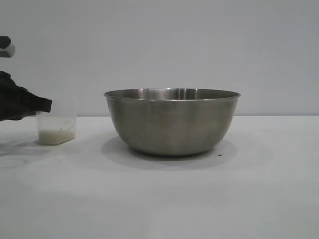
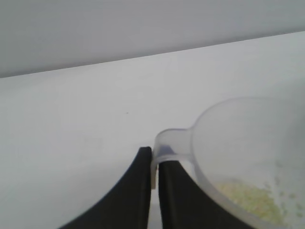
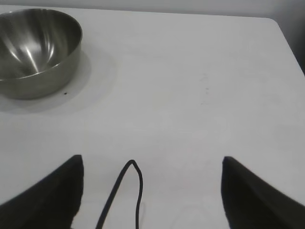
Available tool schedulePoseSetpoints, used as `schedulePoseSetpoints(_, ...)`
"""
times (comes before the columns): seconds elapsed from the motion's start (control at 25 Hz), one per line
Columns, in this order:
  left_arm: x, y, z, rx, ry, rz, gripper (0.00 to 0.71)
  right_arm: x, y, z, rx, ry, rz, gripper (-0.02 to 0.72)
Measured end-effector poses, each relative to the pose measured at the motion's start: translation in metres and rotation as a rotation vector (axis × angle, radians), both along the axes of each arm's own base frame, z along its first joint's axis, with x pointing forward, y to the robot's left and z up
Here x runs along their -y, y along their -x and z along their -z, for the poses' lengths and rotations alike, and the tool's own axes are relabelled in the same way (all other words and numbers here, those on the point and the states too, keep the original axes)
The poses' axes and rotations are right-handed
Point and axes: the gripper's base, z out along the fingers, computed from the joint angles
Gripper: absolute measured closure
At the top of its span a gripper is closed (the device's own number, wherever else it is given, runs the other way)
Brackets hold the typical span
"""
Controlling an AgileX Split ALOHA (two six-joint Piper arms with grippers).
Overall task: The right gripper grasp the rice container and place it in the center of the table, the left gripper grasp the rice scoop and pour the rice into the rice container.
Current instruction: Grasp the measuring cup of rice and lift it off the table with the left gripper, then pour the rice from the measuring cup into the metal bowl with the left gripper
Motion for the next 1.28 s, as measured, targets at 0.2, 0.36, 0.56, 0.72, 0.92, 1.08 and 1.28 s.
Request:
schedulePoseSetpoints(0.2,0.004,-0.003,-0.018,0.058,-0.006,0.038,0.710,0.000,0.000,0.000,0.000,0.000,0.000,0.153)
schedulePoseSetpoints(0.36,0.010,-0.009,-0.031,0.113,-0.025,0.101,0.710,0.000,0.000,0.000,0.000,0.000,0.000,0.153)
schedulePoseSetpoints(0.56,0.020,-0.020,-0.045,0.183,-0.069,0.207,0.710,0.000,0.000,0.000,0.000,0.000,0.000,0.153)
schedulePoseSetpoints(0.72,0.029,-0.028,-0.056,0.250,-0.127,0.302,0.710,0.000,0.000,0.000,0.000,0.000,0.000,0.153)
schedulePoseSetpoints(0.92,0.037,-0.039,-0.071,0.360,-0.261,0.379,0.710,0.000,0.000,0.000,0.000,0.000,0.000,0.153)
schedulePoseSetpoints(1.08,0.044,-0.047,-0.084,0.433,-0.318,0.447,0.710,0.000,0.000,0.000,0.000,0.000,0.000,0.153)
schedulePoseSetpoints(1.28,0.055,-0.052,-0.098,0.518,-0.397,0.565,0.710,0.000,0.000,0.000,0.000,0.000,0.000,0.153)
